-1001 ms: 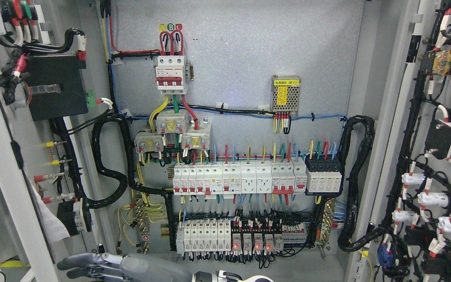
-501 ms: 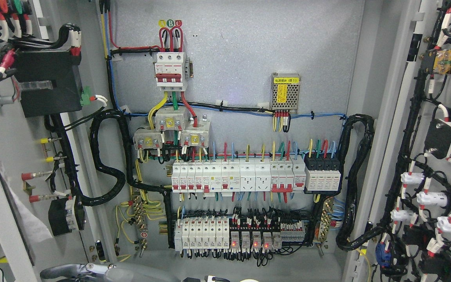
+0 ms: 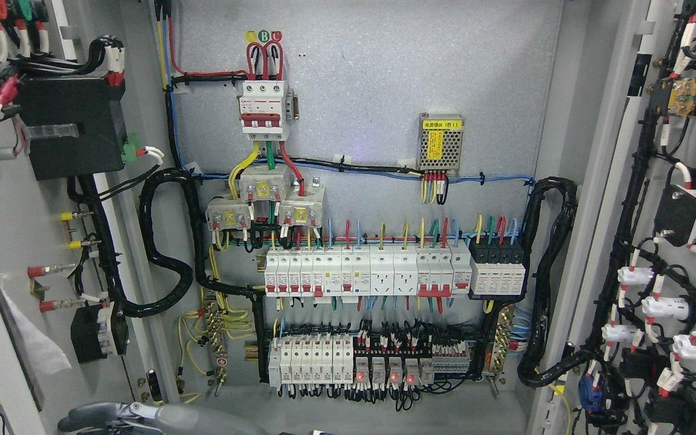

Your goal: Open door with both hands

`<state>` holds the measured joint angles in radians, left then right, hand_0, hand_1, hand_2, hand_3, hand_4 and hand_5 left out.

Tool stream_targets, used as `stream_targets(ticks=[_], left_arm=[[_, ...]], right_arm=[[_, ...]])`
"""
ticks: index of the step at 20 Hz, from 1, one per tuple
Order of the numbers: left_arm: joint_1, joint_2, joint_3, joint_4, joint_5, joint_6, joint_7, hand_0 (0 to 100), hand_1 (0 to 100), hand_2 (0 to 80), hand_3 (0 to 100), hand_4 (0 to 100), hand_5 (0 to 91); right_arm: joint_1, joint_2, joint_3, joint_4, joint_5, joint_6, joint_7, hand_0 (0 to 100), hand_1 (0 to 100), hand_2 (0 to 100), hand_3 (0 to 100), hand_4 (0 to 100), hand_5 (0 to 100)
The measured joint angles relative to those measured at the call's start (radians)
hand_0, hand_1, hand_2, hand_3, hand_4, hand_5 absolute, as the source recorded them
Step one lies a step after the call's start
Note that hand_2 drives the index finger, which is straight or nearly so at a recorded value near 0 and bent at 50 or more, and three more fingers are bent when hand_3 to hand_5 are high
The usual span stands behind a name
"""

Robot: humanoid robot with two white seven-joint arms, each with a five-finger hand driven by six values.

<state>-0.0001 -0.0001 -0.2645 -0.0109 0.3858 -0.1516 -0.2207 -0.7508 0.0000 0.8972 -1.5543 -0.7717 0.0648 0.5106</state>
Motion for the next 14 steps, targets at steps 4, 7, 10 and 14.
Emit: stream_targets(ticks=[4,7,10,14], left_arm=[[0.000,0.000,0.000,0.003,0.000,0.005,0.003,29,0,2.8,3,3,0.0],[0.000,0.000,0.000,0.005,0.001,0.009,0.005,29,0,2.8,3,3,0.0],[0.000,0.001,0.000,0.007,0.000,0.009,0.006,29,0,2.8,3,3,0.0],[0.000,0.009,0.000,0.001,-0.001,0.011,0.010,29,0,2.8,3,3,0.0]], right_arm=[[-0.024,0.000,0.017,0.007,-0.010,0.000,-0.002,22,0,0,0,0,0],[-0.043,0.000,0.031,0.011,-0.014,0.000,-0.003,22,0,0,0,0,0],[-0.069,0.000,0.046,0.014,-0.017,0.000,-0.005,22,0,0,0,0,0],[-0.100,0.000,0.068,0.018,-0.019,0.000,-0.032,22,0,0,0,0,0]])
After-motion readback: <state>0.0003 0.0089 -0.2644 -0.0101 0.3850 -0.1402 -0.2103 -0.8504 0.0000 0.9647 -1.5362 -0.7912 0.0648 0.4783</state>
